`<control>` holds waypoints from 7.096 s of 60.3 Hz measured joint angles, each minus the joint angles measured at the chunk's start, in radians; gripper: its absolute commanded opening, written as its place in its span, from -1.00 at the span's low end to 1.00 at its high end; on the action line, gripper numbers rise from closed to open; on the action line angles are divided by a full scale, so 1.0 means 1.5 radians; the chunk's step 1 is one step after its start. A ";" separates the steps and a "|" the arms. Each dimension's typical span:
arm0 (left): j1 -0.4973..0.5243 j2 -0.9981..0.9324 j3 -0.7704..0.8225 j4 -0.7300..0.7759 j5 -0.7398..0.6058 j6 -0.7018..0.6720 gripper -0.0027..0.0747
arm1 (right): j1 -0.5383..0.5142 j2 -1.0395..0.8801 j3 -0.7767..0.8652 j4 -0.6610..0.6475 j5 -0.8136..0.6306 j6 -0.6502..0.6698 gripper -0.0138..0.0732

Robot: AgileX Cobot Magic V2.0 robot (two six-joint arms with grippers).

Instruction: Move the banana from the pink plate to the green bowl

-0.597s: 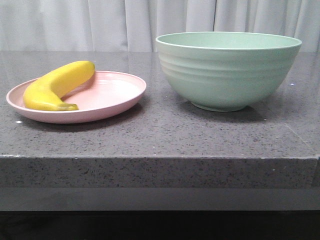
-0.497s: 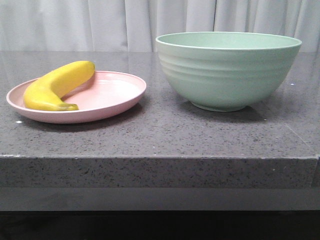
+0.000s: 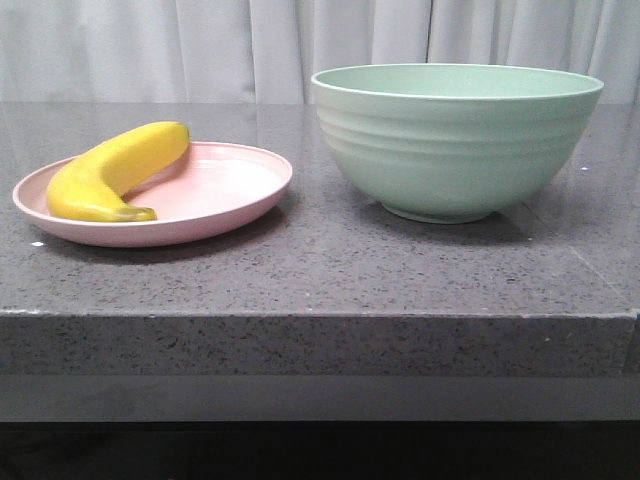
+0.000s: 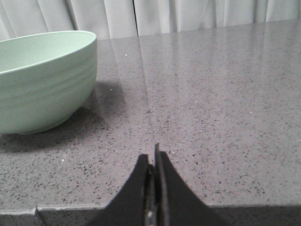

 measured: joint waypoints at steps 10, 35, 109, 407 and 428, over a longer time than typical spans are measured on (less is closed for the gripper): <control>0.000 0.000 0.000 0.000 0.000 0.000 -0.98 | 0.000 0.000 0.000 0.000 0.000 0.000 -0.93; 0.000 0.000 0.000 0.000 0.000 0.000 -0.98 | 0.000 0.000 0.000 0.000 0.000 0.000 -0.93; 0.000 0.259 -0.356 0.105 0.114 0.000 0.33 | 0.000 0.204 -0.354 -0.032 0.188 0.000 0.06; -0.568 0.886 -0.799 -0.019 0.240 0.006 -0.56 | 0.169 0.779 -0.544 1.108 0.340 -0.683 0.53; -0.568 0.886 -0.799 -0.019 0.235 0.006 -0.50 | 0.213 0.788 -0.546 1.108 0.308 -0.685 -0.12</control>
